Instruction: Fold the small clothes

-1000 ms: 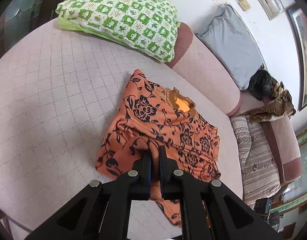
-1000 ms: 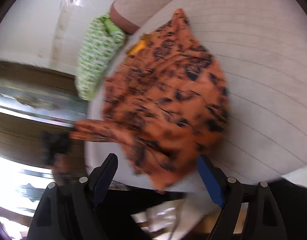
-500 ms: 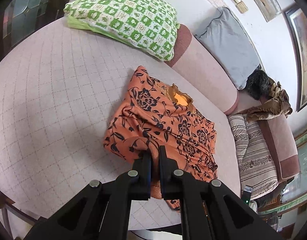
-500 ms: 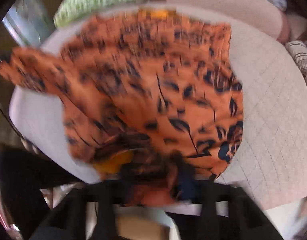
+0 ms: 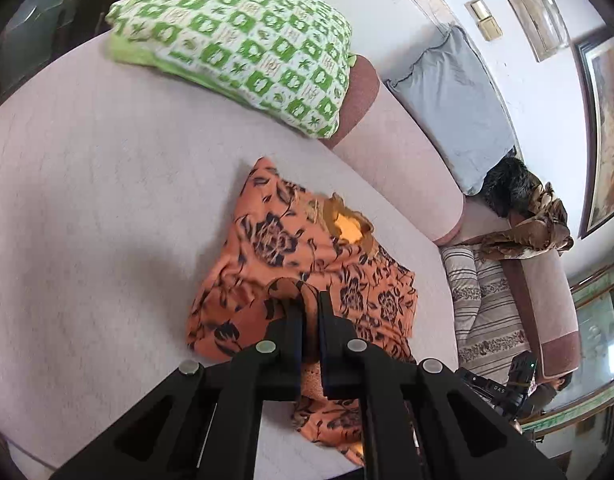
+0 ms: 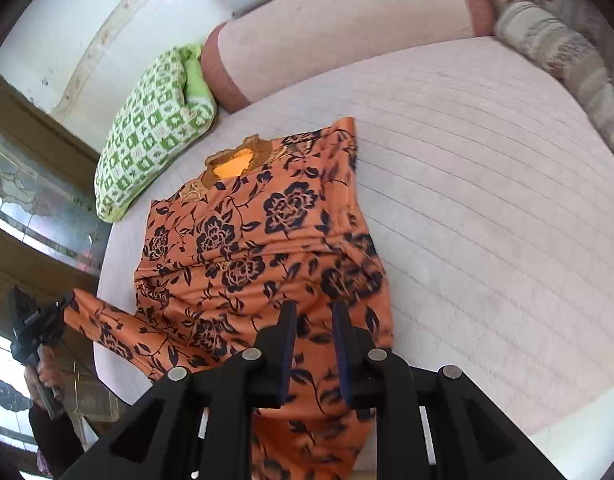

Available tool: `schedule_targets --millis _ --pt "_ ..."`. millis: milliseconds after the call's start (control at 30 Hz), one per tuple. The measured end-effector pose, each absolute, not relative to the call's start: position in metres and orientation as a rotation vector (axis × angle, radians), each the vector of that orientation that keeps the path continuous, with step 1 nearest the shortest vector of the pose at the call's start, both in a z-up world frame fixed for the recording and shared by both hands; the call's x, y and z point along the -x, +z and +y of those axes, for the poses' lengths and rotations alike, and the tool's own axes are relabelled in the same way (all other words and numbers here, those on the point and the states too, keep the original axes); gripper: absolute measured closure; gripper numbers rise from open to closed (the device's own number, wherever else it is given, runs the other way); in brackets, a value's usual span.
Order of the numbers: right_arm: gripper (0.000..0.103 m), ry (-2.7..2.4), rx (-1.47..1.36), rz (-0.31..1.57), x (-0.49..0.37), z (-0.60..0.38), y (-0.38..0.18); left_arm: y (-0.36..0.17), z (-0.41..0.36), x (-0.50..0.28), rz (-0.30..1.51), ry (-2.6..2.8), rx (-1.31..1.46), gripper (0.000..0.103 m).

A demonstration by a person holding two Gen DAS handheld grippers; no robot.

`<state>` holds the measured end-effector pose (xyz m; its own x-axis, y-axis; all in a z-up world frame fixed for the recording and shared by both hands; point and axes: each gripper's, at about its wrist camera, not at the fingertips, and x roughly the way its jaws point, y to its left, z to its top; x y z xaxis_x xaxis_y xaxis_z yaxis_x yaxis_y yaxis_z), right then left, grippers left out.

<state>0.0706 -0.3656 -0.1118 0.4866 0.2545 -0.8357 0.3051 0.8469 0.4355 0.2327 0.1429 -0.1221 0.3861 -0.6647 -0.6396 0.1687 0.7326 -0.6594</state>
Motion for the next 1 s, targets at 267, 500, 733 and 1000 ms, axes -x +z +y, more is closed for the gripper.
schedule_targets --millis 267,500,733,1000 --pt "0.016 0.09 -0.617 1.113 -0.049 -0.326 -0.126 -0.129 0.141 -0.217 1.042 -0.569 0.549 0.097" --pt "0.016 0.105 -0.833 1.255 0.023 -0.305 -0.185 -0.126 0.163 -0.188 1.041 -0.553 0.568 0.097" --pt "0.018 0.074 -1.133 1.313 0.056 -0.303 -0.26 -0.128 0.175 -0.164 1.047 -0.54 0.585 0.097" --pt "0.076 0.104 -1.114 1.26 0.041 -0.284 -0.262 -0.129 0.195 -0.151 1.052 -0.525 0.6 0.097"
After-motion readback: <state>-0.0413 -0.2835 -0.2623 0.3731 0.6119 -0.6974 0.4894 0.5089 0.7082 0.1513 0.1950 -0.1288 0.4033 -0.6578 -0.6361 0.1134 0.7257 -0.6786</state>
